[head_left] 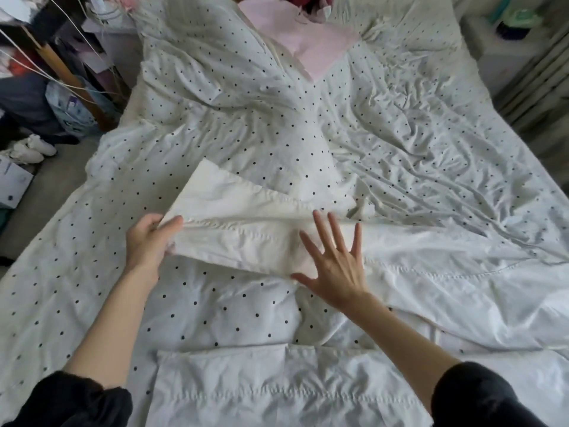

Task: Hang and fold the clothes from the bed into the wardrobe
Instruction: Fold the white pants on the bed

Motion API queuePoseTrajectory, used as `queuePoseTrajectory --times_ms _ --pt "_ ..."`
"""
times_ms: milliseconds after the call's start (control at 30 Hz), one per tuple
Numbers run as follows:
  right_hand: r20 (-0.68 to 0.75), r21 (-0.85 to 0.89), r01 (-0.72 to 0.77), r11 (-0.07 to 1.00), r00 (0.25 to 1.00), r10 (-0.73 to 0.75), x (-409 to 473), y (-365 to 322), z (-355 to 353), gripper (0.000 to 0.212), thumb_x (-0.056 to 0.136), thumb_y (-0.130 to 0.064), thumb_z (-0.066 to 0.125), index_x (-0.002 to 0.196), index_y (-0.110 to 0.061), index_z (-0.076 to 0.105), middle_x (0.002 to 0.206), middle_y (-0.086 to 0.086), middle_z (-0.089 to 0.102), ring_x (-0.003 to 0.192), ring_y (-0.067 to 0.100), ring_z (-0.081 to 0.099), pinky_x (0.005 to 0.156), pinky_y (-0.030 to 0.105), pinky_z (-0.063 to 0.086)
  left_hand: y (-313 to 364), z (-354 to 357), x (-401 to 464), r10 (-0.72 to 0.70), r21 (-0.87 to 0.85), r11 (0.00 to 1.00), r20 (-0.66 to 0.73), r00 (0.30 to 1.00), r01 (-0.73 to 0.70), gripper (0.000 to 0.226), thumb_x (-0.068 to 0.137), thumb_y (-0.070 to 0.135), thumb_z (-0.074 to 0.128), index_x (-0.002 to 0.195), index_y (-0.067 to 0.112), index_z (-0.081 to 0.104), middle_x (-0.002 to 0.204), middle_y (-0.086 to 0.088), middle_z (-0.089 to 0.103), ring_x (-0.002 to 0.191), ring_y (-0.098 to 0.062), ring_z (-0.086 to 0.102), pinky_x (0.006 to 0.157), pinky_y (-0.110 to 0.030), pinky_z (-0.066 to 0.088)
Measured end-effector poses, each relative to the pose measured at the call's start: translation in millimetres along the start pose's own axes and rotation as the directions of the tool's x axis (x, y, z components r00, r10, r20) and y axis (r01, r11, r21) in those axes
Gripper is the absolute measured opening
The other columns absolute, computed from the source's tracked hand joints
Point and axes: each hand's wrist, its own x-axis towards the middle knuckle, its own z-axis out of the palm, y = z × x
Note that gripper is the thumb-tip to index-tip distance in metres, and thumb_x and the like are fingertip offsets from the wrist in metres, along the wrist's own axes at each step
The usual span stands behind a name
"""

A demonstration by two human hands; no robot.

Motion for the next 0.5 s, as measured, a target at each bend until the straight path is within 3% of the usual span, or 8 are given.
queuePoseTrajectory --times_ms 100,167,267,367,433,500 --pt "0.081 -0.032 0.001 0.999 0.997 0.002 -34.5 -11.7 29.9 0.102 0.057 -0.066 0.074 0.141 -0.024 0.036 0.159 0.008 0.008 0.145 0.027 0.007 0.107 0.064 0.004 -52.7 -12.1 -11.7 -0.110 0.093 0.989 -0.072 0.991 0.116 0.017 0.086 0.017 0.066 0.092 0.002 0.061 0.069 -0.007 0.054 0.063 -0.021 0.048 0.053 -0.026 0.040" --pt "0.130 -0.052 -0.034 0.998 0.991 0.041 -55.6 -12.7 48.5 0.111 0.055 -0.050 0.084 0.145 -0.025 0.026 0.159 0.006 -0.008 0.146 0.026 -0.006 0.108 0.064 0.001 -78.2 -19.1 -13.9 -0.148 0.183 0.970 -0.077 0.986 0.160 0.022 0.087 0.021 0.066 0.096 0.001 0.062 0.078 -0.010 0.058 0.072 -0.023 0.052 0.057 -0.027 0.041" --pt "0.147 -0.048 -0.078 0.996 0.985 0.084 -72.5 -7.6 59.6 0.112 0.056 -0.019 0.085 0.147 -0.025 0.020 0.158 0.006 -0.015 0.145 0.025 -0.013 0.108 0.062 -0.003 -89.7 -25.3 -10.9 -0.186 0.257 0.950 0.007 0.982 0.178 0.019 0.088 0.023 0.064 0.091 0.005 0.059 0.084 -0.009 0.058 0.081 -0.023 0.052 0.057 -0.025 0.042" --pt "0.043 -0.006 -0.079 0.997 0.996 0.079 -78.4 -12.1 53.5 0.096 0.064 -0.002 0.071 0.146 -0.018 0.024 0.158 0.010 0.007 0.146 0.025 -0.003 0.109 0.063 0.011 -89.4 -29.8 -6.3 -0.133 0.307 0.945 0.032 0.991 0.117 0.021 0.089 0.024 0.062 0.088 0.004 0.056 0.081 -0.008 0.054 0.078 -0.021 0.049 0.063 -0.029 0.036" --pt "-0.043 0.062 -0.111 0.992 0.993 0.114 -78.7 -16.0 43.0 0.064 0.081 -0.007 0.050 0.142 -0.011 0.033 0.150 0.013 0.032 0.142 0.029 0.023 0.103 0.064 0.032 -84.7 -29.1 -5.9 -0.050 0.293 0.955 -0.008 0.999 0.051 0.019 0.090 0.023 0.061 0.089 0.006 0.056 0.082 -0.008 0.055 0.077 -0.021 0.048 0.065 -0.029 0.037" --pt "-0.053 0.095 -0.103 0.990 0.993 0.109 -81.2 -18.2 34.1 0.049 0.087 -0.015 0.036 0.135 -0.009 0.042 0.142 0.013 0.046 0.131 0.031 0.045 0.098 0.062 0.039 -82.4 -27.8 -7.6 0.025 0.272 0.962 -0.069 0.997 -0.005 0.015 0.089 0.021 0.062 0.089 0.008 0.055 0.085 -0.009 0.056 0.078 -0.022 0.049 0.070 -0.028 0.038"
